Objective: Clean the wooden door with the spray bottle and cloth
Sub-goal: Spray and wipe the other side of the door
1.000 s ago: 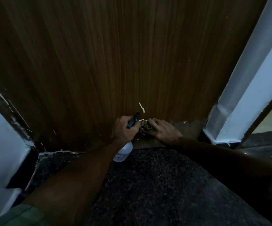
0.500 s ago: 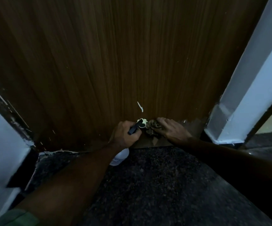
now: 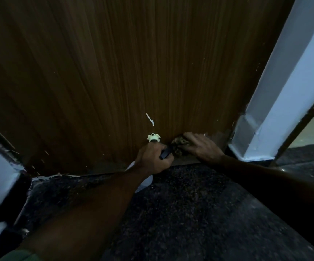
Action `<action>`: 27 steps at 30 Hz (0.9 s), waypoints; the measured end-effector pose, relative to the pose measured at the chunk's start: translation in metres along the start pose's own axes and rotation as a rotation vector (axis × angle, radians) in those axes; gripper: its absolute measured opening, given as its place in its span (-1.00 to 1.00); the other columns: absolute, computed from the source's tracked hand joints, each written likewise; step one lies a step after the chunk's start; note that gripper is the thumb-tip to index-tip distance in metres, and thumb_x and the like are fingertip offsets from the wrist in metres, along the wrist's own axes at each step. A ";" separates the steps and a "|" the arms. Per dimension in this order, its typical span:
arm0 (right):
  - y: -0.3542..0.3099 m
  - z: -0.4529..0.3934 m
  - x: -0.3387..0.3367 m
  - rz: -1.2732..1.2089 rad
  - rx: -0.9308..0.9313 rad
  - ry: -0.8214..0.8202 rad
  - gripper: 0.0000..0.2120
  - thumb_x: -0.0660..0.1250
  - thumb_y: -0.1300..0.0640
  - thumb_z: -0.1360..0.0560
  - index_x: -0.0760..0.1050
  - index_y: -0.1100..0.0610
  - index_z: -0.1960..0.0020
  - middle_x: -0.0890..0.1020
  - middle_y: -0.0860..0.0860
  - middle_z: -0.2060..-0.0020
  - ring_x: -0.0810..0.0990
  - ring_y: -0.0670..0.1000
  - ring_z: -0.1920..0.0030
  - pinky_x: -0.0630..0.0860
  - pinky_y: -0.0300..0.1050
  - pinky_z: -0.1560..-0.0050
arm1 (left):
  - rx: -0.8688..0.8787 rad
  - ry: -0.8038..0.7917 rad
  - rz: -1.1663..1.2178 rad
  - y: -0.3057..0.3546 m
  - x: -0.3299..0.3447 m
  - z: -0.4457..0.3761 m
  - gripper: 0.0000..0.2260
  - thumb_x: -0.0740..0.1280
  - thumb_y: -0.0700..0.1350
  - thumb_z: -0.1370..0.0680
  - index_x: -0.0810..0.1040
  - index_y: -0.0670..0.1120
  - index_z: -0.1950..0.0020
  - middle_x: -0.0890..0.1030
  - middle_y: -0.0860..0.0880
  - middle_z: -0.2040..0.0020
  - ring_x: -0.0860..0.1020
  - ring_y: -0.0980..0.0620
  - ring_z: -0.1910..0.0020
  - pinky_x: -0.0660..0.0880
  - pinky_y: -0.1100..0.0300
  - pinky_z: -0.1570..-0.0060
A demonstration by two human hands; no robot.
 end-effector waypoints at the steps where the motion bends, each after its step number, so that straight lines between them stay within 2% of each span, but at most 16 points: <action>1: 0.007 -0.001 -0.007 -0.012 0.079 0.044 -0.68 0.24 0.17 -0.56 0.64 0.10 -0.24 0.41 0.26 -0.31 0.55 0.25 -0.02 0.58 0.10 0.10 | -0.006 -0.008 0.015 -0.001 0.004 0.000 -0.58 0.46 0.02 -0.55 0.34 0.04 0.41 0.41 0.09 0.47 0.39 0.14 0.48 0.18 0.23 0.40; 3: 0.016 0.000 -0.012 -0.019 0.153 0.077 -0.68 0.17 0.17 -0.61 0.54 0.11 -0.30 0.41 0.29 -0.33 0.55 0.27 0.00 0.53 0.11 0.07 | -0.014 -0.004 0.039 -0.002 0.006 0.000 -0.62 0.41 0.10 -0.51 0.34 0.05 0.41 0.40 0.08 0.48 0.39 0.12 0.47 0.18 0.21 0.37; 5: 0.015 0.010 0.003 -0.004 0.108 0.028 -0.73 0.20 0.18 -0.59 0.47 0.08 -0.27 0.41 0.29 -0.31 0.58 0.28 0.03 0.56 0.14 0.02 | -0.010 -0.001 0.045 -0.001 0.010 -0.005 -0.64 0.35 0.13 -0.48 0.33 0.03 0.41 0.39 0.07 0.49 0.41 0.09 0.48 0.19 0.21 0.38; 8: 0.014 0.037 0.029 -0.025 0.025 -0.177 -0.66 0.49 0.19 -0.43 0.58 0.08 -0.19 0.41 0.26 -0.27 0.65 0.31 0.04 0.63 0.21 -0.01 | -0.012 0.001 0.072 0.005 0.021 -0.015 -0.67 0.33 0.14 -0.45 0.35 0.02 0.41 0.42 0.07 0.48 0.44 0.04 0.47 0.26 0.19 0.34; 9: 0.018 0.039 0.025 -0.048 0.060 -0.183 -0.68 0.48 0.18 -0.43 0.59 0.09 -0.18 0.42 0.28 -0.27 0.65 0.32 0.03 0.64 0.19 0.02 | -0.012 0.001 0.091 0.007 0.024 -0.018 -0.67 0.32 0.15 -0.44 0.34 0.03 0.42 0.42 0.07 0.49 0.44 0.05 0.47 0.27 0.18 0.34; 12: 0.035 0.033 -0.003 -0.041 0.227 -0.056 -0.68 0.22 0.12 -0.57 0.49 0.14 -0.29 0.43 0.32 -0.34 0.56 0.33 -0.09 0.59 0.15 -0.04 | 0.021 0.034 0.123 0.017 0.030 -0.030 -0.63 0.31 0.18 -0.44 0.30 0.02 0.44 0.38 0.06 0.52 0.39 0.08 0.51 0.23 0.18 0.37; 14: 0.052 0.039 -0.009 -0.023 0.379 -0.051 -0.65 0.24 0.07 -0.61 0.47 0.11 -0.37 0.41 0.29 -0.41 0.51 0.33 -0.22 0.56 0.19 -0.17 | 0.027 0.047 0.120 0.024 0.034 -0.037 -0.62 0.33 0.13 -0.45 0.28 -0.01 0.45 0.37 0.04 0.53 0.39 0.07 0.52 0.17 0.17 0.41; 15: 0.055 0.047 -0.001 -0.044 0.391 -0.102 -0.65 0.32 0.08 -0.61 0.49 0.09 -0.38 0.42 0.28 -0.42 0.51 0.34 -0.25 0.56 0.22 -0.20 | 0.015 0.044 0.120 0.027 0.036 -0.039 -0.62 0.34 0.10 -0.46 0.29 -0.02 0.44 0.39 0.03 0.52 0.41 0.04 0.52 0.16 0.17 0.41; 17: 0.045 0.065 0.026 -0.089 0.283 -0.282 -0.65 0.47 0.15 -0.53 0.57 0.07 -0.31 0.46 0.32 -0.39 0.59 0.40 -0.16 0.62 0.25 -0.09 | -0.016 0.033 0.109 0.030 0.043 -0.042 -0.63 0.37 0.06 -0.47 0.32 -0.04 0.43 0.43 0.02 0.50 0.47 -0.03 0.47 0.18 0.15 0.40; 19: 0.046 0.084 0.037 -0.119 0.284 -0.425 -0.68 0.44 0.12 -0.56 0.58 0.09 -0.30 0.42 0.32 -0.42 0.59 0.40 -0.17 0.61 0.24 -0.10 | -0.038 -0.007 0.106 0.035 0.053 -0.043 -0.63 0.38 0.06 -0.48 0.34 -0.02 0.43 0.44 0.04 0.48 0.49 -0.07 0.43 0.22 0.14 0.36; 20: 0.050 0.088 0.031 -0.120 0.313 -0.423 -0.69 0.43 0.12 -0.56 0.58 0.11 -0.30 0.41 0.32 -0.42 0.59 0.39 -0.17 0.60 0.23 -0.10 | -0.044 -0.018 0.109 0.038 0.057 -0.044 -0.64 0.36 0.09 -0.47 0.35 -0.02 0.42 0.45 0.04 0.47 0.50 -0.07 0.42 0.23 0.15 0.34; 22: 0.059 0.080 0.007 -0.158 0.400 -0.281 -0.62 0.50 0.12 -0.52 0.56 0.12 -0.31 0.40 0.31 -0.41 0.58 0.34 -0.20 0.61 0.24 -0.07 | -0.056 -0.037 0.117 0.041 0.064 -0.046 -0.65 0.33 0.14 -0.45 0.38 -0.03 0.42 0.47 0.05 0.46 0.51 -0.05 0.40 0.25 0.17 0.32; 25: 0.076 0.080 -0.019 -0.279 0.615 -0.081 -0.54 0.38 0.03 -0.61 0.39 0.06 -0.47 0.21 0.14 -0.55 0.36 0.07 -0.38 0.47 0.15 -0.30 | -0.073 -0.065 0.088 0.046 0.068 -0.050 -0.61 0.34 0.16 -0.45 0.38 -0.05 0.44 0.45 0.04 0.46 0.54 -0.11 0.39 0.28 0.16 0.31; 27: 0.088 0.088 -0.021 -0.277 0.757 -0.045 -0.54 0.35 0.02 -0.62 0.33 0.00 -0.47 0.12 0.06 -0.56 0.34 0.13 -0.41 0.45 0.10 -0.32 | -0.057 -0.090 0.033 0.054 0.074 -0.052 -0.55 0.39 0.16 -0.48 0.36 -0.08 0.44 0.42 0.02 0.46 0.53 -0.15 0.38 0.29 0.14 0.32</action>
Point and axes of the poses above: each hand's wrist, its own z-axis away from the middle knuckle, its own x-axis out of the palm, y = z × x, the point moved 8 cm from there along -z, towards the middle knuckle
